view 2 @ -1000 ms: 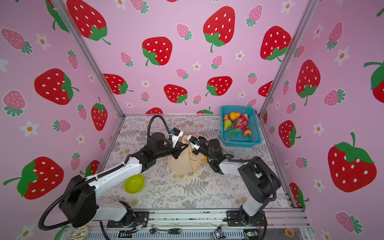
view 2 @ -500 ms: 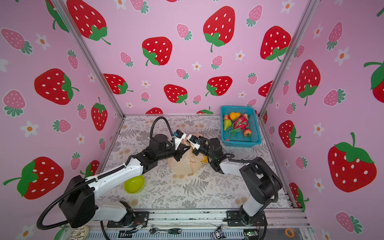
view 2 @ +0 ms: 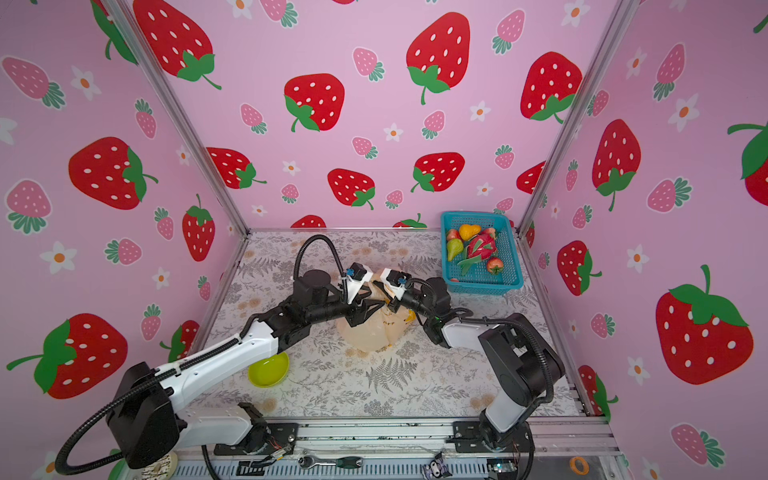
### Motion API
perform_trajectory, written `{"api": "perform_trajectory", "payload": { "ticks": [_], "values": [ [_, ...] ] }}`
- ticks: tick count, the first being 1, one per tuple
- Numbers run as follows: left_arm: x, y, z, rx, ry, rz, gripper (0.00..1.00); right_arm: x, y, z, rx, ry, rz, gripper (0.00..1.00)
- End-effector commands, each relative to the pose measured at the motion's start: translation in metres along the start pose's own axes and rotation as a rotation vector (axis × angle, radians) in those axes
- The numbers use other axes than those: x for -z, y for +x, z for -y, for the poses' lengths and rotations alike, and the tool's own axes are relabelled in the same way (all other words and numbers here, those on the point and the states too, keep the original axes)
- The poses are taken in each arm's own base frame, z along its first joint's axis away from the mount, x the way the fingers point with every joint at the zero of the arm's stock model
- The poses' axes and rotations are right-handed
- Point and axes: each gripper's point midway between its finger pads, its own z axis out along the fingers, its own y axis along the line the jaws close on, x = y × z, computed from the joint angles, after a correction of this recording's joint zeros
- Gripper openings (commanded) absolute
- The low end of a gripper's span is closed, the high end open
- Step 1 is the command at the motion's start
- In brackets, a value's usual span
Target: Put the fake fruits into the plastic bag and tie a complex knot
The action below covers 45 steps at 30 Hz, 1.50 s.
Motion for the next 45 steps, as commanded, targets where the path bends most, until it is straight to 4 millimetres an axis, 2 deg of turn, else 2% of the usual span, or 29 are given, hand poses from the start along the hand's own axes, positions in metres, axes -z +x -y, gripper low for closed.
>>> {"api": "perform_trajectory", "payload": {
  "ticks": [1, 5, 7, 10, 12, 17, 20, 25, 31, 35, 45],
  "values": [
    [0.021, -0.002, -0.010, -0.005, -0.018, 0.013, 0.56, 0.004, -0.013, -0.006, 0.034, -0.050, 0.051, 0.03],
    [0.041, -0.006, -0.031, 0.048, -0.052, 0.058, 0.57, 0.003, -0.014, -0.009, 0.055, -0.078, 0.047, 0.03],
    [0.047, -0.006, -0.047, 0.077, -0.090, 0.068, 0.54, 0.002, -0.015, -0.010, 0.062, -0.091, 0.047, 0.03],
    [0.042, 0.006, -0.064, 0.082, -0.149, 0.025, 0.40, 0.001, -0.018, -0.011, 0.060, -0.109, 0.054, 0.03],
    [0.035, 0.016, -0.066, 0.079, -0.143, -0.018, 0.32, 0.000, -0.020, -0.012, 0.055, -0.117, 0.061, 0.03],
    [0.012, 0.028, -0.048, 0.070, -0.065, -0.036, 0.29, 0.000, -0.026, -0.013, 0.040, -0.130, 0.082, 0.03],
    [-0.002, 0.028, -0.029, 0.057, -0.014, -0.021, 0.33, 0.005, -0.029, -0.012, 0.031, -0.127, 0.095, 0.03],
    [-0.023, 0.039, -0.003, 0.024, 0.010, -0.031, 0.38, 0.016, -0.032, -0.008, 0.001, -0.140, 0.110, 0.03],
    [-0.041, 0.040, 0.001, 0.048, -0.032, 0.007, 0.39, 0.022, -0.033, -0.016, -0.042, -0.187, 0.114, 0.03],
    [-0.043, 0.039, 0.000, 0.071, -0.045, 0.031, 0.39, 0.026, -0.034, -0.019, -0.066, -0.203, 0.115, 0.03],
    [-0.026, 0.064, -0.003, 0.018, -0.092, 0.009, 0.39, 0.034, -0.036, -0.027, -0.134, -0.228, 0.141, 0.03]
  ]
}}
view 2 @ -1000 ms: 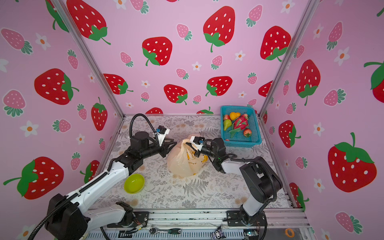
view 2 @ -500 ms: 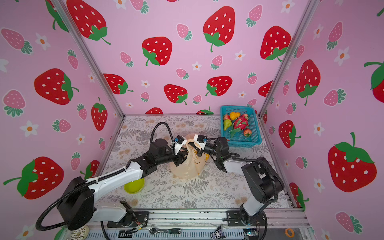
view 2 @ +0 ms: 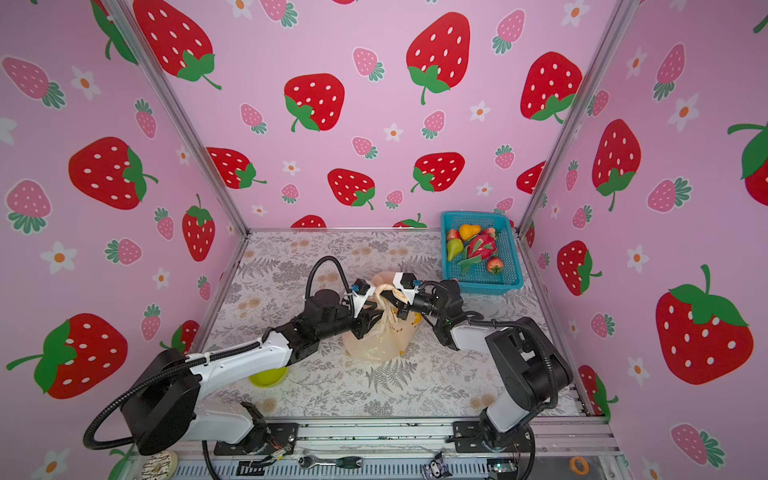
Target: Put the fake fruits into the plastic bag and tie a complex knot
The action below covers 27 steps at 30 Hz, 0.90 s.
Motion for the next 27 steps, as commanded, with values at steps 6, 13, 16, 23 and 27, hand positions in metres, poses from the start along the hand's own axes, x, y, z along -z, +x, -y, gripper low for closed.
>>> {"api": "perform_trajectory", "payload": {
  "ticks": [6, 13, 16, 23, 27],
  "values": [
    [0.005, 0.004, -0.003, -0.062, -0.022, 0.032, 0.35, 0.002, -0.025, -0.008, 0.002, -0.042, 0.084, 0.02],
    [0.012, -0.003, -0.011, -0.047, -0.038, 0.048, 0.33, 0.001, -0.020, -0.009, 0.003, -0.052, 0.069, 0.02],
    [0.021, -0.008, -0.017, -0.059, -0.043, 0.059, 0.36, 0.000, -0.018, -0.009, 0.011, -0.057, 0.055, 0.02],
    [0.042, -0.021, -0.035, -0.134, -0.097, 0.068, 0.40, -0.001, -0.018, -0.008, 0.019, -0.061, 0.044, 0.01],
    [0.050, -0.026, -0.051, -0.163, -0.144, 0.056, 0.39, -0.001, -0.017, -0.008, 0.023, -0.060, 0.037, 0.00]
  ]
}}
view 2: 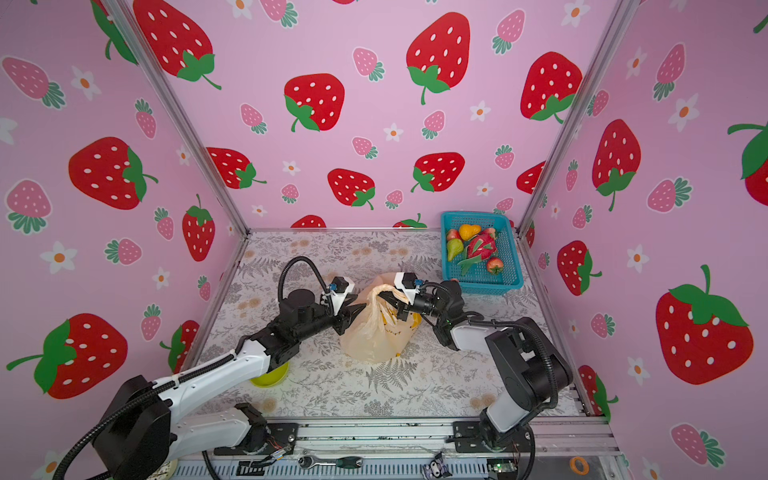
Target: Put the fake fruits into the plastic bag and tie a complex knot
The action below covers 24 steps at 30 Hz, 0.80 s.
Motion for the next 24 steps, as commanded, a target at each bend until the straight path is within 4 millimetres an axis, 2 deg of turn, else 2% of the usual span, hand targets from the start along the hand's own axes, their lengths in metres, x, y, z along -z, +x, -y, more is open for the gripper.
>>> {"api": "perform_trajectory", "payload": {
  "ticks": [1, 7, 15, 24],
  "values": [
    [0.004, -0.010, -0.010, -0.065, -0.014, -0.007, 0.39, -0.001, -0.013, -0.002, 0.043, -0.024, 0.021, 0.00],
    [-0.006, -0.008, -0.005, -0.172, 0.045, -0.051, 0.39, -0.003, -0.014, -0.001, 0.040, -0.028, 0.022, 0.00],
    [-0.024, -0.017, 0.001, -0.242, 0.105, -0.041, 0.39, -0.003, -0.014, -0.002, 0.043, -0.027, 0.014, 0.00],
    [-0.029, -0.019, 0.015, -0.310, 0.192, -0.041, 0.40, -0.003, -0.014, -0.001, 0.045, -0.025, 0.010, 0.00]
  ]
}}
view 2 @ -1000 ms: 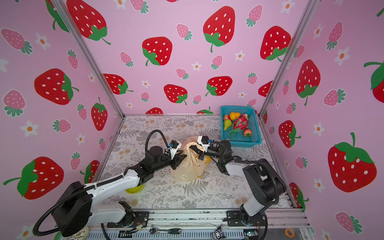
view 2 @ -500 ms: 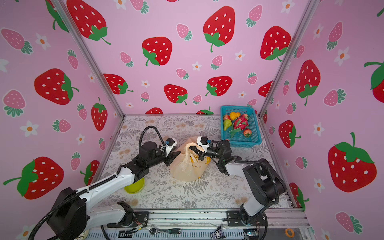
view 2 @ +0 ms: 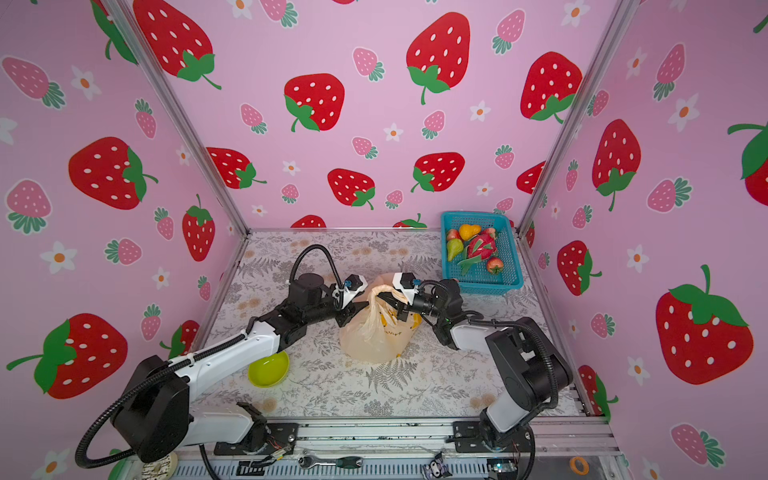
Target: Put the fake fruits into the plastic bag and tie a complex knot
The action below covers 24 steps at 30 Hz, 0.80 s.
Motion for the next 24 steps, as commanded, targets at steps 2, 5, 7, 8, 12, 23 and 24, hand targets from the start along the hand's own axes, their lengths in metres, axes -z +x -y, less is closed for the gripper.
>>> {"api": "perform_trajectory", "payload": {
  "ticks": [2, 5, 7, 8, 12, 23, 24],
  "values": [
    [-0.002, -0.020, 0.005, -0.073, 0.045, 0.038, 0.40, -0.001, -0.018, -0.002, 0.051, -0.018, 0.033, 0.00],
    [-0.004, -0.022, 0.005, -0.078, 0.045, 0.037, 0.39, -0.001, -0.018, -0.002, 0.049, -0.018, 0.030, 0.00],
    [-0.005, -0.024, 0.003, -0.078, 0.041, 0.038, 0.38, -0.001, -0.017, -0.001, 0.048, -0.019, 0.030, 0.00],
    [-0.005, -0.027, 0.003, -0.080, 0.039, 0.042, 0.37, -0.001, -0.017, -0.001, 0.048, -0.017, 0.030, 0.00],
    [-0.007, -0.028, 0.001, -0.083, 0.034, 0.039, 0.33, -0.001, -0.016, -0.001, 0.048, -0.018, 0.026, 0.00],
    [-0.006, -0.033, 0.008, -0.107, 0.056, 0.056, 0.28, -0.003, -0.013, 0.000, 0.043, -0.018, 0.016, 0.00],
    [-0.006, -0.034, 0.007, -0.108, 0.053, 0.058, 0.28, -0.002, -0.013, 0.000, 0.044, -0.018, 0.016, 0.00]
  ]
}}
